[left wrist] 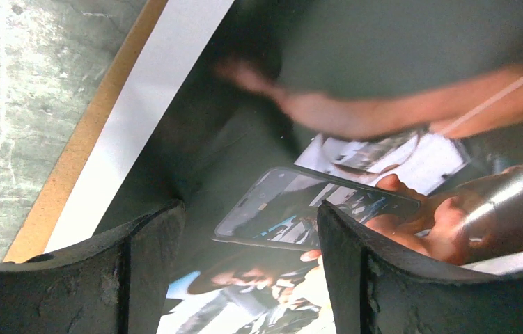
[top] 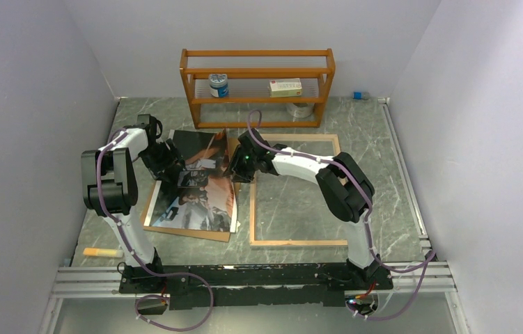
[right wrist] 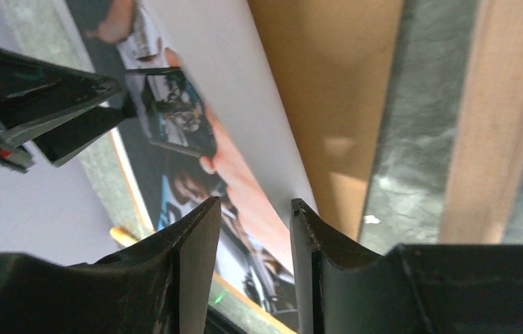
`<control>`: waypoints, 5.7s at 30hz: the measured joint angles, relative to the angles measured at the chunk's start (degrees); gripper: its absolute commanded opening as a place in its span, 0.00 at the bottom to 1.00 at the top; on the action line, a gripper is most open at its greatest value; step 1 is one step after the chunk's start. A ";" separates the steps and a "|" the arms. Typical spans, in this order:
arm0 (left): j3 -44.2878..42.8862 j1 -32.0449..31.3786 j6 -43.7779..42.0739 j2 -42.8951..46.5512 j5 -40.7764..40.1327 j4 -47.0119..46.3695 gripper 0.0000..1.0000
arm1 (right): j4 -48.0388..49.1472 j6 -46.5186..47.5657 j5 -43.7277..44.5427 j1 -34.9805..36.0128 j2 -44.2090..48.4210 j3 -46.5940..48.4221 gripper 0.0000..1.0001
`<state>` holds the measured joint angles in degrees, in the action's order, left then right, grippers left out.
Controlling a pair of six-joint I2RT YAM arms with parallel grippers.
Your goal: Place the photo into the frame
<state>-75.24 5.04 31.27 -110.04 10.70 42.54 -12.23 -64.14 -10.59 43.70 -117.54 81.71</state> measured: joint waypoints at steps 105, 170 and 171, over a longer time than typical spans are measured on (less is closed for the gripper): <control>0.07 -11.89 -3.39 15.91 11.50 2.69 0.79 | -62.84 26.71 19.19 0.68 0.59 34.18 0.00; 3.06 -12.02 -3.37 15.26 13.40 0.57 0.81 | -42.75 30.12 18.95 -1.55 11.02 11.58 0.75; 3.34 -12.13 -3.37 15.26 13.77 0.15 0.81 | -41.62 30.16 18.60 -2.01 13.22 10.34 0.75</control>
<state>-71.90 -7.09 27.90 -94.78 24.47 42.70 -53.84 -33.98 8.01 41.69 -104.31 92.05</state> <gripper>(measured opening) 0.802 0.748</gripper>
